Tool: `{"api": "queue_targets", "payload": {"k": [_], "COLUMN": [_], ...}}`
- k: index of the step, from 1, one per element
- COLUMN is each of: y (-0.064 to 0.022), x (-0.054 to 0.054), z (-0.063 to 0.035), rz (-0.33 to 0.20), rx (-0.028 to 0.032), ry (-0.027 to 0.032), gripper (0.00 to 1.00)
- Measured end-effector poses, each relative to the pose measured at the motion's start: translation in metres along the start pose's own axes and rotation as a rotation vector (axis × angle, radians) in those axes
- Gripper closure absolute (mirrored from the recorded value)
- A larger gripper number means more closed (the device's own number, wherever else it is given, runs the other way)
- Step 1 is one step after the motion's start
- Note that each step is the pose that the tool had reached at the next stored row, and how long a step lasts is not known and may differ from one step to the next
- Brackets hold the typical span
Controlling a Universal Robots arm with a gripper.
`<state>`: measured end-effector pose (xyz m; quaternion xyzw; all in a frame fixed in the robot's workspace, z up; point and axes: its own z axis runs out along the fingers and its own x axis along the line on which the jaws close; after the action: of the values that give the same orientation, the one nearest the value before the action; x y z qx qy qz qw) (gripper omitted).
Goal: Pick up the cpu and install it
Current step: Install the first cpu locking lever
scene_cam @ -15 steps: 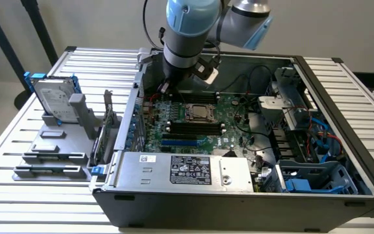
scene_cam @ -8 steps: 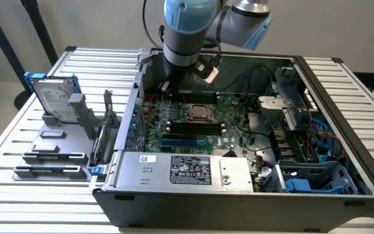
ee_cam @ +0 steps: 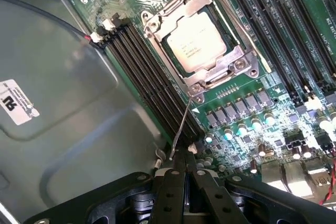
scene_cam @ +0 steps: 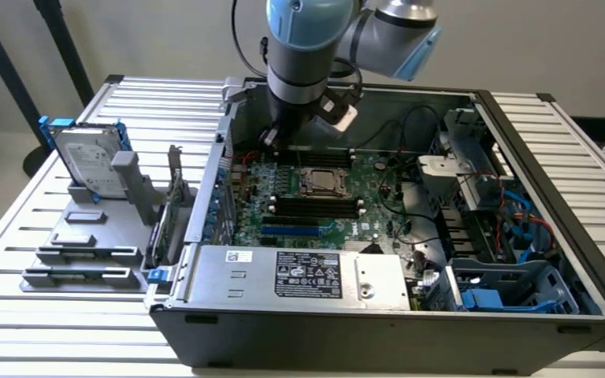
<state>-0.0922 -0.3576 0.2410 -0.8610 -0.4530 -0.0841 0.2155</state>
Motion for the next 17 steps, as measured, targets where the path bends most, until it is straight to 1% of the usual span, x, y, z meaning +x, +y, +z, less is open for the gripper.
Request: {"api": "queue_targets", "payload": {"k": [3,4,6,8,10,11,14,16,17], "y": [0.0049,0.0073,0.0139,0.0209,0.0259,0.0274,0.0289,0.0289,0.0286], "x": [0.003,0.005,0.009,0.013,0.016,0.016,0.015,0.016,0.016], "z": [-0.0003,-0.0003,0.0001,0.0009,0.0027,0.0039,0.0088,0.0125,0.0144], "rz": [-0.008,-0.010,-0.014,-0.017,-0.019,-0.020,-0.020,-0.019,-0.019], "rx": [-0.0130,-0.0174,-0.0243,-0.0291,-0.0319,-0.0331,-0.0360,-0.0392,-0.0424], "ry": [0.0087,0.0116,0.0162,0.0195,0.0215,0.0214,0.0183,0.0135,0.0091], "gripper": [0.89,0.89,0.89,0.89,0.89,0.89,0.89,0.89,0.89]}}
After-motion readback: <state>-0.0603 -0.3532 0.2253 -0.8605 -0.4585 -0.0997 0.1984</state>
